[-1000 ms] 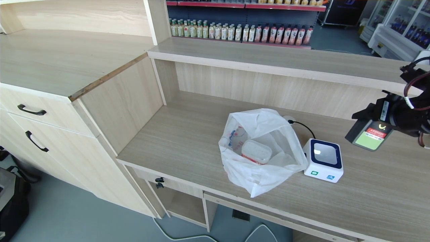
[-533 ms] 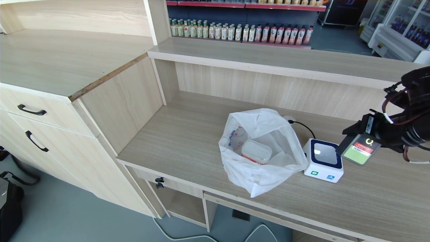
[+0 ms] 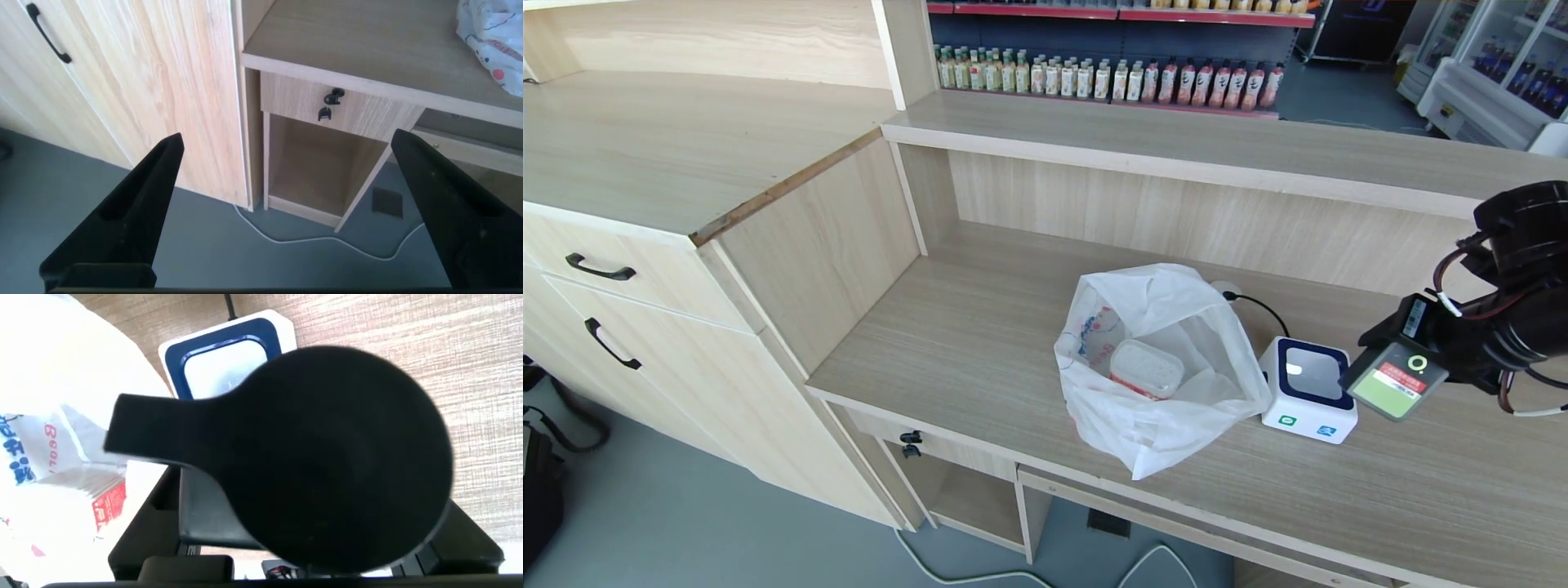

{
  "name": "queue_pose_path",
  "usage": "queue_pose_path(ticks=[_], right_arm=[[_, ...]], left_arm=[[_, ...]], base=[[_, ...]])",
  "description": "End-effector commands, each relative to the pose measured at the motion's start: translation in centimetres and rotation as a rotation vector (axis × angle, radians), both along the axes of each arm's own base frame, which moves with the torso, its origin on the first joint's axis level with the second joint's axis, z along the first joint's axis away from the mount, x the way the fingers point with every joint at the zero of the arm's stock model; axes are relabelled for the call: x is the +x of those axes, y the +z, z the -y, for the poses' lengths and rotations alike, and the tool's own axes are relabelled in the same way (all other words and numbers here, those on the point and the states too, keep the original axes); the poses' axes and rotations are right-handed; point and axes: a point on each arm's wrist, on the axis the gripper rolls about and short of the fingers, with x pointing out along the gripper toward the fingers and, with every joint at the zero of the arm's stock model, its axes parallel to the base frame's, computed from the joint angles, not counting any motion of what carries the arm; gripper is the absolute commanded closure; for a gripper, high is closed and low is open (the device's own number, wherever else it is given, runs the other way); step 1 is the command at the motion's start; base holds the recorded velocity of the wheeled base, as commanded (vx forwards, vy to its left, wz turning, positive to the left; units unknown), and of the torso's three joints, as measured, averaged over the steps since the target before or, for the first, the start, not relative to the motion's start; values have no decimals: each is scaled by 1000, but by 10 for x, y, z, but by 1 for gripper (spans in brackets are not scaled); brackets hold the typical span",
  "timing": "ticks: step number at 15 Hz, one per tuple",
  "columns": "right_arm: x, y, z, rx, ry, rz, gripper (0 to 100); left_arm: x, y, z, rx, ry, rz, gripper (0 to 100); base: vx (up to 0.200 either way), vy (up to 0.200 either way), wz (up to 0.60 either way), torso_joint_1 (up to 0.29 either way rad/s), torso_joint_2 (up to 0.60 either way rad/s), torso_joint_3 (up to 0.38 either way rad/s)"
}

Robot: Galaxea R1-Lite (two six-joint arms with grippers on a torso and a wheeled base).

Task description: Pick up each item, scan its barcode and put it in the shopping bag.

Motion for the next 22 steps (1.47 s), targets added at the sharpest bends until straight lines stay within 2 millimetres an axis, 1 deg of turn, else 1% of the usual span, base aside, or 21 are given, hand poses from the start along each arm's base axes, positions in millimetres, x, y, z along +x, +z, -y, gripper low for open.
queue_pose_path(ticks=[1, 4, 6, 8, 10, 14, 22], right_arm=[[6, -6, -1, 5, -3, -15, 100], [17, -13, -2, 5, 5, -4, 100], [30, -19, -4, 8, 17, 36, 100], [37, -23, -11, 9, 48, 56, 100], [38, -23, -20, 12, 75, 62, 100], [38, -26, -28, 16, 94, 51, 100], [37, -24, -28, 16, 96, 59, 100]], left_arm=[[0, 0, 0, -1, 1, 0, 0], [0, 0, 0, 1, 1, 0, 0], [0, 0, 0, -1, 1, 0, 0], [0, 0, 0, -1, 1, 0, 0], [0, 0, 0, -1, 1, 0, 0], [0, 0, 0, 1, 1, 0, 0], [0, 0, 0, -1, 1, 0, 0]], base=[[0, 0, 0, 0, 0, 0], [0, 0, 0, 0, 0, 0], [0, 0, 0, 0, 0, 0], [0, 0, 0, 0, 0, 0], [0, 0, 0, 0, 0, 0], [0, 0, 0, 0, 0, 0], [0, 0, 0, 0, 0, 0]])
